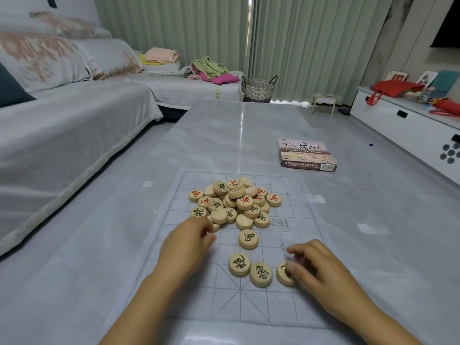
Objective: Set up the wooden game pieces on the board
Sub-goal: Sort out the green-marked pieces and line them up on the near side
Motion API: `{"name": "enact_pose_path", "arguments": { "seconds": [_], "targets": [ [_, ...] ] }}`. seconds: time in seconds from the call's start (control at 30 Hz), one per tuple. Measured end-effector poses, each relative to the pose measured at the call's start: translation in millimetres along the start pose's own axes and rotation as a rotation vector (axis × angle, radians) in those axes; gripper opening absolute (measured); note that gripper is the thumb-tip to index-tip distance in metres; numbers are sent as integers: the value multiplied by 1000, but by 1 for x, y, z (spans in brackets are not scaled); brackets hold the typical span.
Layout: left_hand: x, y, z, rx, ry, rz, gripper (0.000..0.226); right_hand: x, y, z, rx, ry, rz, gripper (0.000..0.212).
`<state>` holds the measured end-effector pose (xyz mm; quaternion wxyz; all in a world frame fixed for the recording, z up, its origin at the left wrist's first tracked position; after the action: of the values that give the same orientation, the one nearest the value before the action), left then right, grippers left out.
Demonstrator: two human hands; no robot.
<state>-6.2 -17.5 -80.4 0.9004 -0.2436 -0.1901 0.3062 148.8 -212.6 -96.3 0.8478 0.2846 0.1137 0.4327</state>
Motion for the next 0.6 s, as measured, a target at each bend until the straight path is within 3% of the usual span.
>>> {"name": "enact_pose_path", "arguments": {
  "seconds": [0.1, 0.23, 0.33, 0.47, 0.53, 0.6],
  "targets": [
    [13, 24, 2, 36, -50, 61, 31, 23, 20, 4, -38, -44, 72, 29],
    [24, 27, -9, 46, 0, 45, 49, 67, 66, -16, -114, -62, 268, 30],
    [26, 23, -16, 77, 15, -13, 46, 95, 93, -43, -217, -63, 433, 34],
    [24, 25, -12, 85, 22, -7, 40, 113, 107, -55, -555, 6, 397, 36],
    [23, 24, -8, 56, 65, 20, 37, 109, 105, -50, -532, -9, 400, 35],
    [19, 21, -4, 17, 122, 24, 34, 95, 94, -38, -293, -7, 346, 36]
  ]
}}
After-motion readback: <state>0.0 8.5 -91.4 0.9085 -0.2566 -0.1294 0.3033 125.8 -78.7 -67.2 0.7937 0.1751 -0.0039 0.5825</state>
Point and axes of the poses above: each hand's wrist, its own x-axis towards the middle knuckle, its own z-axis out of the back of the hand, y = z × x, the point moved 1 cm from there along x, towards the middle knuckle, and after that the axes turned 9 degrees about -z, right-handed, at the moved point
